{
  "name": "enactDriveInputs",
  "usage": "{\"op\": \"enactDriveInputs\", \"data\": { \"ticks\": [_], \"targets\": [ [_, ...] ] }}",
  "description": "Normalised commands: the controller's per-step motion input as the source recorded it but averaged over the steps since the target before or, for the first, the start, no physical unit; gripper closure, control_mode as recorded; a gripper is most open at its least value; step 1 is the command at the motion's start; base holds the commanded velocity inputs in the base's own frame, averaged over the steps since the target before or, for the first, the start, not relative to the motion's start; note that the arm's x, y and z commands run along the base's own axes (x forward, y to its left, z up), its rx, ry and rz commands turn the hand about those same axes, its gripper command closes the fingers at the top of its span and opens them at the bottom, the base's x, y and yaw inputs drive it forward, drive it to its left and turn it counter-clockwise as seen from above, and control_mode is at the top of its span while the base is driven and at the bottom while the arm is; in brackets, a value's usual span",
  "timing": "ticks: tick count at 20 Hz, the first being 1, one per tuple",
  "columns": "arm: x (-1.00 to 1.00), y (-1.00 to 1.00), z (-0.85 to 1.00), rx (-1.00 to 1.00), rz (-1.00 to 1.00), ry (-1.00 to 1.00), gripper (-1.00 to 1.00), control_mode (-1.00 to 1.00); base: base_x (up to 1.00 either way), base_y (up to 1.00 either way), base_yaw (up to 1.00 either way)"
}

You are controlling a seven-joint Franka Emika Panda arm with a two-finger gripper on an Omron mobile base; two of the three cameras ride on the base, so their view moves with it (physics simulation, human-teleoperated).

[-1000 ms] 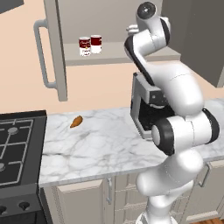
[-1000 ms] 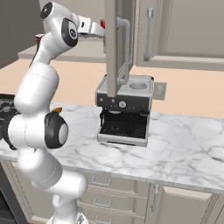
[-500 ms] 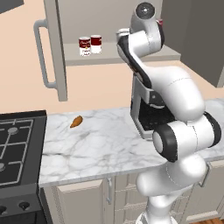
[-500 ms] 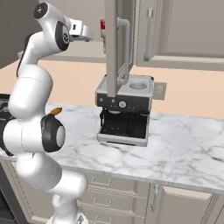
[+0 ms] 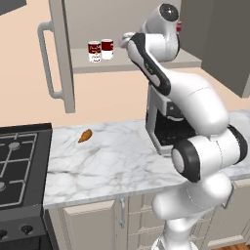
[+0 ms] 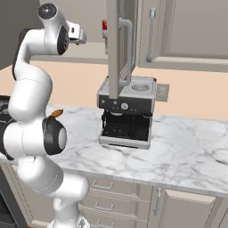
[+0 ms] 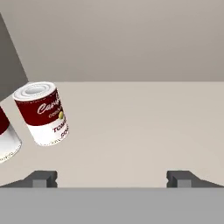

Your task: Stack two cans on top of the other two cans in the cabinet.

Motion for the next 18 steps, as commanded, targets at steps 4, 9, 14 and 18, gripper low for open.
{"op": "enactDriveInputs", "data": {
  "ticks": [4, 9, 14, 18],
  "targets": [
    [0.01, 0.43, -0.16, 0.05, 0.31, 0.0, -1.0, -1.0, 0.0, 0.0, 0.0],
    [0.18, 0.31, -0.06, 0.01, 0.18, 0.0, -1.0, -1.0, 0.0, 0.0, 0.0],
    [0.26, 0.23, 0.0, 0.0, 0.04, 0.01, -1.0, -1.0, 0.0, 0.0, 0.0],
    [0.24, 0.31, 0.0, 0.0, 0.0, 0.04, -1.0, -1.0, 0.0, 0.0, 0.0]
  ]
}}
